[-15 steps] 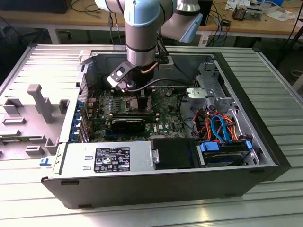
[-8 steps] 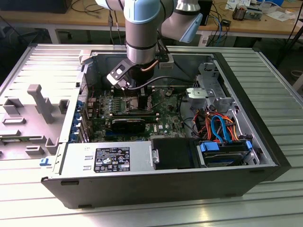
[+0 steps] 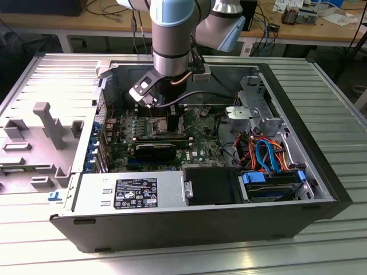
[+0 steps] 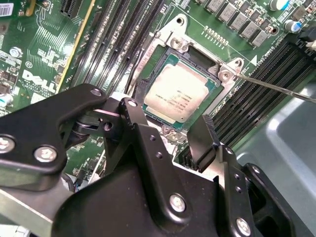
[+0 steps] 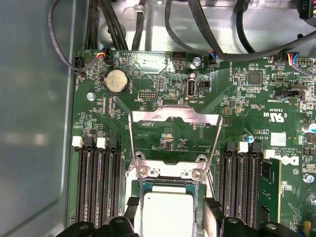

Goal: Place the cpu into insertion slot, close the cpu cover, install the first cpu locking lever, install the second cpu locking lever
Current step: 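Place the cpu into insertion slot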

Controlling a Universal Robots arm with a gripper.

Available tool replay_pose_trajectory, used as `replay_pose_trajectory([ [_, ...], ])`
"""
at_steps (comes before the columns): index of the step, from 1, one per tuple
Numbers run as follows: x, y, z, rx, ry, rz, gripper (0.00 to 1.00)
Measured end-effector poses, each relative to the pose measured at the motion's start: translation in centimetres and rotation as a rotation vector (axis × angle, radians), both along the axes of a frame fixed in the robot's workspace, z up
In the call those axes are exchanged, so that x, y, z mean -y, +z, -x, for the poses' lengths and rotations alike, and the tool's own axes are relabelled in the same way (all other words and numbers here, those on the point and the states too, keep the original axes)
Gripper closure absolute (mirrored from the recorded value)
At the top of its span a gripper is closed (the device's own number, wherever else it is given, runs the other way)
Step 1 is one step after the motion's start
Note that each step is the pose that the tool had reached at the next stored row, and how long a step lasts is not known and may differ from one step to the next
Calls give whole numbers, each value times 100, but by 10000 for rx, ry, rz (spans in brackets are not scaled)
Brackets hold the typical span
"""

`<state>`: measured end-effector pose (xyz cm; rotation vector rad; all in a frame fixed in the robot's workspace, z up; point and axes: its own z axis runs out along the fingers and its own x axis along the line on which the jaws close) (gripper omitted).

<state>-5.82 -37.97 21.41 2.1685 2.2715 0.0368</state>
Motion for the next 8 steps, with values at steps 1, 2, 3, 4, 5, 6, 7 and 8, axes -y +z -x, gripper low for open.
replay_pose_trajectory([
  [1,0,3,0,-1,-1,-4,38],
  [2,0,5,0,-1,-1,-7,38],
  [3,0,7,0,-1,0,-14,38],
  [4,0,7,0,0,0,-20,38],
  [5,0,7,0,-1,0,-26,38],
  [6,0,8,0,-1,0,-29,38],
  [7,0,8,0,-1,0,-35,38],
  [8,0,8,0,-2,0,-42,38],
])
